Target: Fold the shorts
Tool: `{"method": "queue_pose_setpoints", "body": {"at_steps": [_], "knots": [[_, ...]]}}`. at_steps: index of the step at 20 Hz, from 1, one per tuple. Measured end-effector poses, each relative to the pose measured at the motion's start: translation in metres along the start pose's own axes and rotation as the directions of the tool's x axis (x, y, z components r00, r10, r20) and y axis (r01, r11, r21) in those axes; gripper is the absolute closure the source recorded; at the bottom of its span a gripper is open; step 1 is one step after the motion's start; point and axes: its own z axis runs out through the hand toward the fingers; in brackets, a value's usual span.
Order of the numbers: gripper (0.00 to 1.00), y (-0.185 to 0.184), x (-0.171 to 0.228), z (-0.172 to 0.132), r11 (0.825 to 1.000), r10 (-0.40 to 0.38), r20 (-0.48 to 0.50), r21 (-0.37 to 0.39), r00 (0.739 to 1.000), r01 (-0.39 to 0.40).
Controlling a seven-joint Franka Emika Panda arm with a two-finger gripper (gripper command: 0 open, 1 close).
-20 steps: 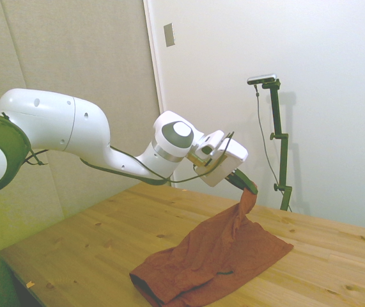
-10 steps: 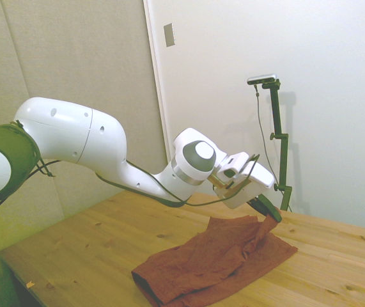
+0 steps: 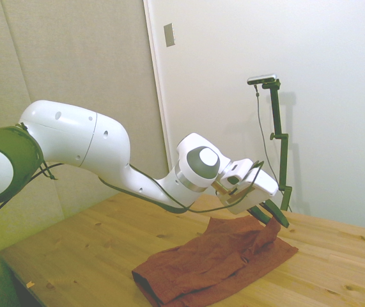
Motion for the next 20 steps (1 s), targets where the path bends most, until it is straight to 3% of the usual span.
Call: {"method": "queue_pose_setpoints", "body": {"at_steps": [6, 9, 15, 20], "knots": [[0.00, 0.016, 0.005, 0.006, 1.000, 0.024, 0.006, -0.001, 1.000, -0.024], [0.00, 0.022, 0.018, -0.006, 0.999, 0.047, -0.002, 0.019, 0.999, -0.047], [0.00, 0.031, 0.034, -0.064, 0.992, 0.071, 0.019, 0.107, 0.997, -0.073], [0.00, 0.013, -0.039, -0.134, 0.968, 0.009, 0.226, 0.243, 0.974, -0.065]]}}
